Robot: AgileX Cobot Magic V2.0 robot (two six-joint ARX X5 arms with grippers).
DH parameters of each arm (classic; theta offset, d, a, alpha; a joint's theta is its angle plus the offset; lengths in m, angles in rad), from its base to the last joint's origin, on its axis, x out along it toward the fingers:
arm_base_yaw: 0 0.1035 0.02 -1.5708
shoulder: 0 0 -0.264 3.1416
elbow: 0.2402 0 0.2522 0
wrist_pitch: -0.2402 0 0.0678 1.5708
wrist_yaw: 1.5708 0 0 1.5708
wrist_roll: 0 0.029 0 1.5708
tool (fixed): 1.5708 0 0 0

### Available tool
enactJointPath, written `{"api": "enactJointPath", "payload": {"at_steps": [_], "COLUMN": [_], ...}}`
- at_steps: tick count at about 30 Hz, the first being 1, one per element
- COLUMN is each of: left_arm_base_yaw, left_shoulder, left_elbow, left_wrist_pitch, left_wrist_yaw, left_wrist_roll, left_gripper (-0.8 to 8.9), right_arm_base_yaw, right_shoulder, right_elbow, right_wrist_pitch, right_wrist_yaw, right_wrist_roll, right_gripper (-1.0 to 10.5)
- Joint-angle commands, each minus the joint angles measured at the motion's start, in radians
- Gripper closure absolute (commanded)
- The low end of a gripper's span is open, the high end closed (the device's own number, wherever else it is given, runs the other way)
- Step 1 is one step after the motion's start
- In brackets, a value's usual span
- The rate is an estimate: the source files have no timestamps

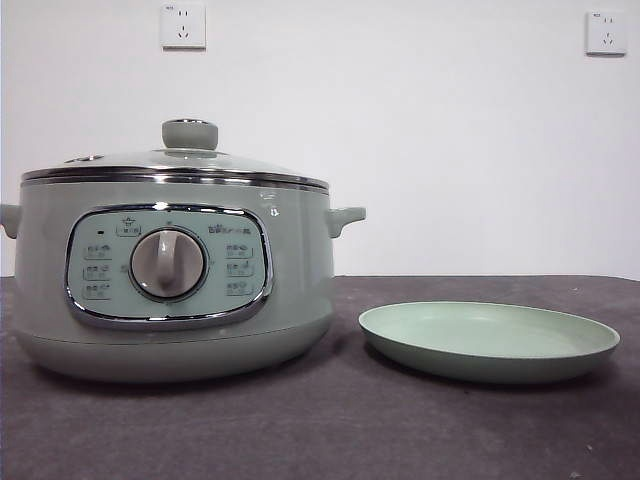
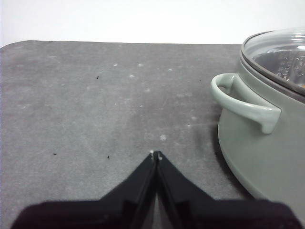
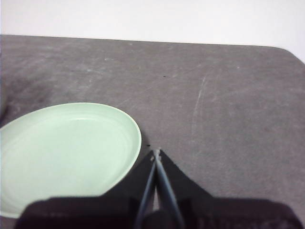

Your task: Take the corn out from the steamer,put the corn on the plate,close the lid

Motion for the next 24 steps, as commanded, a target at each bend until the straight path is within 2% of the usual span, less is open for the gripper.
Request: {"api": "enactJointPath", "payload": {"at_steps": [1, 4, 5, 7, 9, 11, 15, 19, 24], "left_arm_base_yaw": [0.003, 0.003, 0.003, 0.003, 0.003, 0.003, 0.003, 0.003, 0.003], "left_shoulder": [-0.003, -0.003, -0.003, -0.003, -0.003, -0.003, -0.003, -0.003, 0.029], "left_elbow": [-0.013, -0.013, -0.013, -0.013, -0.013, -0.013, -0.002, 0.058, 0.180], "left_wrist_pitch": [0.002, 0.004, 0.005, 0.008, 0.014, 0.016, 0.006, -0.067, -0.161], "left_wrist_yaw": [0.010, 0.078, 0.103, 0.166, 0.228, 0.282, 0.362, 0.369, 0.366], "left_wrist_roll": [-0.030, -0.126, -0.158, -0.232, -0.288, -0.312, -0.318, -0.322, -0.320], "left_gripper": [8.17, 8.17, 8.17, 8.17, 8.17, 8.17, 8.20, 8.21, 8.21], "right_arm_base_yaw": [0.001, 0.001, 0.001, 0.001, 0.001, 0.001, 0.001, 0.001, 0.001], "right_shoulder": [0.000, 0.000, 0.000, 0.000, 0.000, 0.000, 0.000, 0.010, 0.069], "right_elbow": [-0.009, -0.009, -0.009, -0.009, -0.009, -0.008, 0.000, 0.035, 0.117], "right_wrist_pitch": [-0.010, -0.010, -0.010, -0.010, -0.010, -0.011, -0.012, -0.019, -0.050], "right_wrist_yaw": [-0.003, -0.003, -0.003, -0.001, 0.001, -0.014, -0.092, -0.154, -0.165], "right_wrist_roll": [0.257, 0.592, 0.668, 0.797, 0.853, 0.871, 0.849, 0.827, 0.741], "right_gripper": [9.5, 9.5, 9.5, 9.5, 9.5, 9.5, 9.5, 9.6, 9.6]}}
